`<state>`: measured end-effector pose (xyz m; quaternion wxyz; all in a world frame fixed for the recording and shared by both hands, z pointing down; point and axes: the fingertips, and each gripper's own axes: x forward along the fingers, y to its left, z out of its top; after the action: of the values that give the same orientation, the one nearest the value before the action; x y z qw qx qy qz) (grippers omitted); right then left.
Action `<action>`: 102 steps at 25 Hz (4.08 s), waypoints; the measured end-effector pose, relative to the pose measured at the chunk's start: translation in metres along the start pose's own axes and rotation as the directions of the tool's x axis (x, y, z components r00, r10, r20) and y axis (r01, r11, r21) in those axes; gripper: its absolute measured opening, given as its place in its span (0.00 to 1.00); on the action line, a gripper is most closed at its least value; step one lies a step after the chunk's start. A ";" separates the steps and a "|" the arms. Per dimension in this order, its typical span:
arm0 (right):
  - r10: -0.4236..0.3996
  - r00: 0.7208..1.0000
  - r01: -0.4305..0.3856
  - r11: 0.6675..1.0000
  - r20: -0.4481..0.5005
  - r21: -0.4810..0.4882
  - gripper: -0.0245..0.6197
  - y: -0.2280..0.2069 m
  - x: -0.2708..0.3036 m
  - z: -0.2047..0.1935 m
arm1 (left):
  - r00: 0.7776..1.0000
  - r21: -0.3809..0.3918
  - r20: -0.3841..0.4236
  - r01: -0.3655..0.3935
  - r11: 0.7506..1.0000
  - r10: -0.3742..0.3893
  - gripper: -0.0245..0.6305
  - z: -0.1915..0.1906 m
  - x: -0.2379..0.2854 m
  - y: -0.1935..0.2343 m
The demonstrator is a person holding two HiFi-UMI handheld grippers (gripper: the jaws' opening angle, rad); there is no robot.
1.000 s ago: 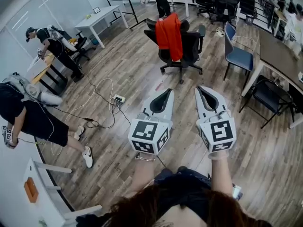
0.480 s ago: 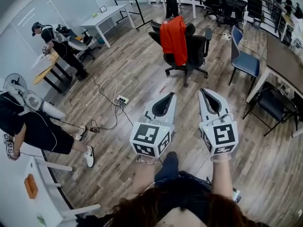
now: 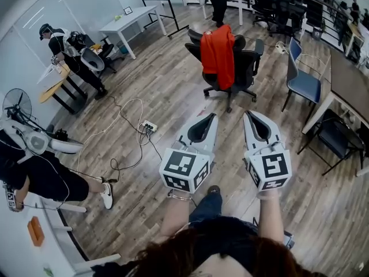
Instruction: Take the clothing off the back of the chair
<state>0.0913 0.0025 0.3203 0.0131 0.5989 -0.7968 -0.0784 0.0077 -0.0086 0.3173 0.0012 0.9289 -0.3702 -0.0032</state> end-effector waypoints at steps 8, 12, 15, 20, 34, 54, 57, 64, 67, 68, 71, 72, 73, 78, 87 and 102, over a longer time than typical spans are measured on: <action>-0.017 1.000 0.017 1.000 -0.010 0.017 0.03 -0.019 0.059 -0.004 | 1.000 -0.019 0.002 0.015 1.000 -0.015 0.07 0.001 0.042 0.048; -0.029 1.000 0.029 0.999 0.001 0.039 0.03 -0.025 0.088 -0.006 | 1.000 -0.027 0.001 0.031 0.999 -0.031 0.07 -0.001 0.062 0.072; -0.038 0.999 0.038 0.998 0.016 0.048 0.03 -0.029 0.109 -0.005 | 0.999 -0.032 0.009 0.041 0.999 -0.041 0.07 0.001 0.075 0.089; -0.035 0.999 0.034 0.998 0.028 0.051 0.06 -0.032 0.143 -0.006 | 0.998 -0.031 0.011 0.062 0.998 -0.061 0.07 -0.001 0.093 0.116; -0.025 0.999 0.023 0.998 0.026 0.062 0.10 -0.052 0.197 -0.018 | 0.997 -0.071 0.033 0.069 0.995 -0.067 0.07 -0.004 0.135 0.158; 0.048 0.999 -0.047 0.991 -0.009 0.127 0.23 -0.131 0.301 -0.065 | 1.000 -0.132 -0.010 0.007 0.991 -0.008 0.24 -0.027 0.251 0.231; 0.058 0.998 -0.054 0.988 -0.023 0.144 0.26 -0.141 0.316 -0.077 | 1.000 -0.152 -0.014 0.000 0.988 -0.002 0.26 -0.034 0.266 0.243; 0.085 0.994 -0.071 0.982 -0.076 0.177 0.36 -0.161 0.349 -0.105 | 0.999 -0.188 -0.038 -0.011 0.982 0.004 0.32 -0.049 0.301 0.269; 0.093 0.991 -0.072 0.979 -0.101 0.191 0.40 -0.172 0.361 -0.119 | 0.999 -0.218 -0.049 -0.008 0.976 -0.003 0.36 -0.059 0.317 0.277; 0.095 0.990 -0.072 0.978 -0.109 0.197 0.42 -0.175 0.365 -0.124 | 0.999 -0.228 -0.053 -0.005 0.974 -0.007 0.37 -0.062 0.322 0.279; 0.111 0.985 -0.079 0.972 -0.133 0.221 0.44 -0.182 0.375 -0.138 | 0.998 -0.257 -0.063 0.001 0.966 -0.018 0.45 -0.071 0.337 0.285; 0.119 0.983 -0.084 0.969 -0.142 0.230 0.45 -0.184 0.379 -0.143 | 0.998 -0.265 -0.067 0.002 0.964 -0.021 0.46 -0.073 0.342 0.287; 0.127 0.980 -0.089 0.967 -0.150 0.239 0.46 -0.185 0.383 -0.148 | 0.997 -0.273 -0.070 0.004 0.962 -0.025 0.47 -0.076 0.347 0.289; 0.154 0.974 -0.103 0.956 -0.169 0.276 0.49 -0.187 0.400 -0.166 | 0.994 -0.310 -0.099 0.022 0.951 -0.055 0.49 -0.093 0.366 0.299; 0.212 0.961 -0.149 0.937 -0.176 0.316 0.52 -0.187 0.422 -0.174 | 0.985 -0.352 -0.143 0.038 0.935 -0.094 0.59 -0.104 0.395 0.307; 0.395 0.902 -0.346 0.903 -0.174 0.255 0.19 -0.161 0.438 -0.167 | 0.973 -0.320 -0.115 0.153 0.935 -0.199 0.27 -0.095 0.403 0.287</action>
<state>0.1399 -0.4786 0.4310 0.0509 0.4380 -0.8939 0.0808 0.1034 -0.4941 0.4120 0.1732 0.9445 -0.2791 0.0065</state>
